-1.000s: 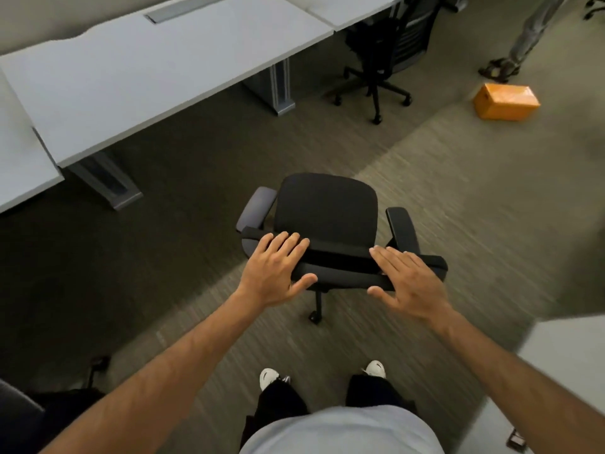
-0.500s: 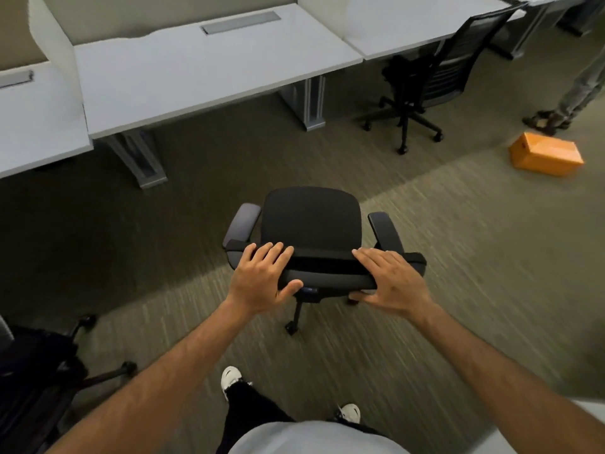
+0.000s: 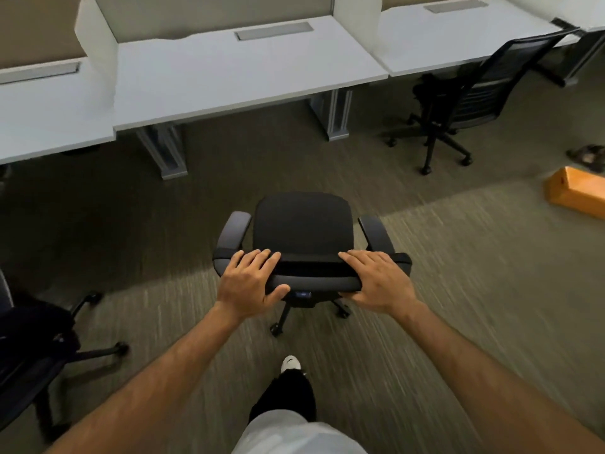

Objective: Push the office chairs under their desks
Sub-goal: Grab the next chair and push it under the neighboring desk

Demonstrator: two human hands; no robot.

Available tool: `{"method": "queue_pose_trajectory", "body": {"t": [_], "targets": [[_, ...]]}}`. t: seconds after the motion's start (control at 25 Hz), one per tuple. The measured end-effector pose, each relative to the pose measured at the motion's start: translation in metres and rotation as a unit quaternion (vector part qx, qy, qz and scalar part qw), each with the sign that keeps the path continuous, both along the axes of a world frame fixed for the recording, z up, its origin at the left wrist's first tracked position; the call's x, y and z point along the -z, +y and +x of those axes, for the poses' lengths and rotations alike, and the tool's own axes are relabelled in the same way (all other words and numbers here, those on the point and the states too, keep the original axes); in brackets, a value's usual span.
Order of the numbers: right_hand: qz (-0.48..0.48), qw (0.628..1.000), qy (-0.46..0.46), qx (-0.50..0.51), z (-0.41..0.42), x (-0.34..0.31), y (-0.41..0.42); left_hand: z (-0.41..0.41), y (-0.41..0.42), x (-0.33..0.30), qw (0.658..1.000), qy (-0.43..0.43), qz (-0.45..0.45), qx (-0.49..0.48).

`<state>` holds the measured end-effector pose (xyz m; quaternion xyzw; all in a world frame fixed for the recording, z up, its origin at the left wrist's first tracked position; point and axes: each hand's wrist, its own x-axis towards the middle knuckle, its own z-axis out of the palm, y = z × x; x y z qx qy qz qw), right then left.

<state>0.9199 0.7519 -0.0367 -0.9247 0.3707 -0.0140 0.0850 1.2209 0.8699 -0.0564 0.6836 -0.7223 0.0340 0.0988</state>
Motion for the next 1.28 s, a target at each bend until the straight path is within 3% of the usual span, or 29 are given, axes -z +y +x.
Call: {"method": "queue_pose_trajectory", "body": {"t": [0.36,0.84,1.28], "targets": [[-0.020,0.999,-0.006,-0.033,0.016,0.001,-0.112,0.000,-0.084,0.004,0.999,0.011,-0.033,-0.033],[-0.007,0.999,-0.008,-0.046,0.048,-0.008,-0.292,0.025,-0.254,-0.003,0.998,0.017,-0.002,-0.059],[0.007,0.991,-0.007,-0.130,0.056,-0.010,-0.480,0.004,-0.402,-0.006,0.990,0.021,-0.006,-0.138]]}}
